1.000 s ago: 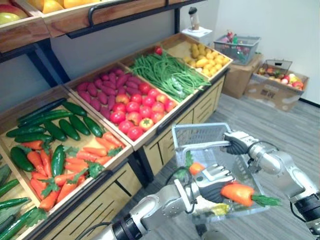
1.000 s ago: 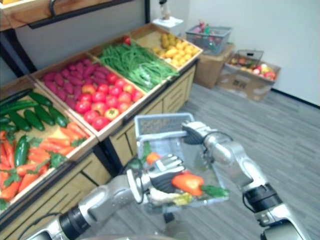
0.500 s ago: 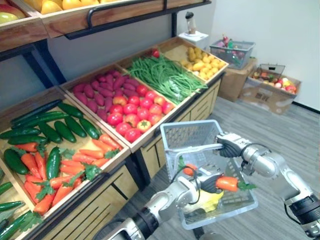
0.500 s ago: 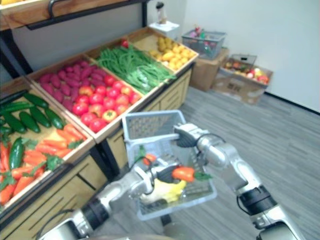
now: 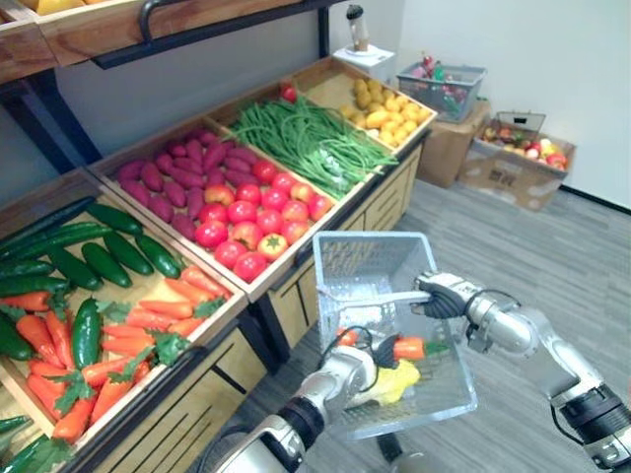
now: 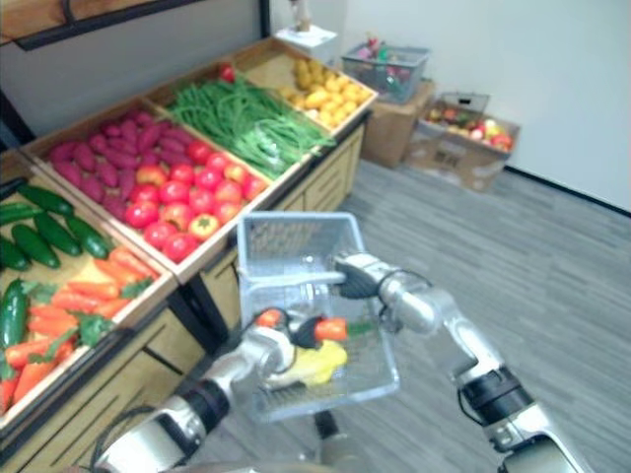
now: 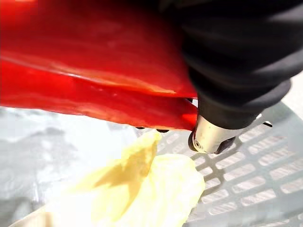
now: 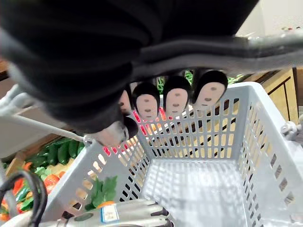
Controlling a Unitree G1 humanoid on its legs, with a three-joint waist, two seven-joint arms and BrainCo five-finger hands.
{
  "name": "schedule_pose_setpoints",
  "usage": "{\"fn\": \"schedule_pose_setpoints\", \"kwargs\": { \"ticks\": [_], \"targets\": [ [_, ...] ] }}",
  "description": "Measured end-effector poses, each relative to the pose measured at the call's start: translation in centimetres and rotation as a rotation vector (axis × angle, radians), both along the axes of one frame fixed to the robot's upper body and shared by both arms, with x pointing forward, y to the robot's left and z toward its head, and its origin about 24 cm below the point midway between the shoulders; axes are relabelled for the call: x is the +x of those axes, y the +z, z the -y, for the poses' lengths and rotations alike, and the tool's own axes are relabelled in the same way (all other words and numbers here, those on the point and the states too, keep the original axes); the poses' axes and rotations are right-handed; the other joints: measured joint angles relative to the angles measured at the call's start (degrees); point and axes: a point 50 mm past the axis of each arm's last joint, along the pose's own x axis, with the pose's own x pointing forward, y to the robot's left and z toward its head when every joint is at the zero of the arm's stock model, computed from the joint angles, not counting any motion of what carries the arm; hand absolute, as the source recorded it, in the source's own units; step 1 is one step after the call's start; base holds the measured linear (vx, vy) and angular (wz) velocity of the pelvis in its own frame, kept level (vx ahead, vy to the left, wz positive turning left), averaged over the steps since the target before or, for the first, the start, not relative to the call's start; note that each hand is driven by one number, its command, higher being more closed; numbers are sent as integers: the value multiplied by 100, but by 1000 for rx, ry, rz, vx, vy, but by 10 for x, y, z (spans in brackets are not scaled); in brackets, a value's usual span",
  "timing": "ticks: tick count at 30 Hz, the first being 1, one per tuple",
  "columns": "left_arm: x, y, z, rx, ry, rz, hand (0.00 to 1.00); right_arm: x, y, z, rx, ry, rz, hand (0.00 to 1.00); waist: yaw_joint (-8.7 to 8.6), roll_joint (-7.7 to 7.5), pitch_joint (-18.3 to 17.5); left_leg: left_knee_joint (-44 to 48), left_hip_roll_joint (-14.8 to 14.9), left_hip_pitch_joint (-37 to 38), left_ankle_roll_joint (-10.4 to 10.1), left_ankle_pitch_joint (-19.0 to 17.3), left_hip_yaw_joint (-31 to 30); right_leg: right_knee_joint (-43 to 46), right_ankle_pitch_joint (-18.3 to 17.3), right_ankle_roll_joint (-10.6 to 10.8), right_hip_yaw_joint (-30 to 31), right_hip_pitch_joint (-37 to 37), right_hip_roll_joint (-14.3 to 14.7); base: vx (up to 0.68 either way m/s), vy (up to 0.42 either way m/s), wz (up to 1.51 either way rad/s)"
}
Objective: Pick vegetable in the basket
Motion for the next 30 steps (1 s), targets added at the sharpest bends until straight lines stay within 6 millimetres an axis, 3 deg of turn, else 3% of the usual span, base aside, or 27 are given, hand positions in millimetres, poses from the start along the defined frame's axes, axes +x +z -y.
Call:
{"fn": "schedule_pose_setpoints", "kwargs": {
  "ticks": [8, 16, 20, 26, 30],
  "targets": [
    [8, -3, -7, 24, 44, -20, 0, 0, -2, 0, 31, 1, -26, 100, -54, -44, 45, -205, -179, -63, 34, 32, -290, -84, 20, 34, -41, 2, -122, -44, -1, 7],
    [8, -1, -4, 17, 37, -27, 0, 1, -6, 4, 26, -15, -43, 100, -106, 23, 124, -392, -304, -95, 72, 62, -615, -84, 27, 46, -103, 7, -196, -48, -19, 7],
    [8, 8, 7, -8, -11, 7, 0, 2, -9, 9, 25, -42, -56, 100, -102, 116, 189, -420, -302, -99, 92, 78, -775, -78, 28, 48, -188, 81, -225, -51, -30, 17],
    [-7, 57, 42, -121, -228, 192, 0, 3, -25, 42, 71, -236, -104, 100, 58, 195, 207, -734, -307, -182, 114, 289, -1135, 38, 28, 48, -412, 86, -221, -44, -47, 30],
    [-51, 101, 60, -357, -433, 277, 0, -4, -32, 77, 69, -429, -87, 100, 309, 249, 205, -902, -273, -200, 142, 421, -1274, 131, 27, 48, -657, 121, -191, -51, -40, 24]
  ]
}}
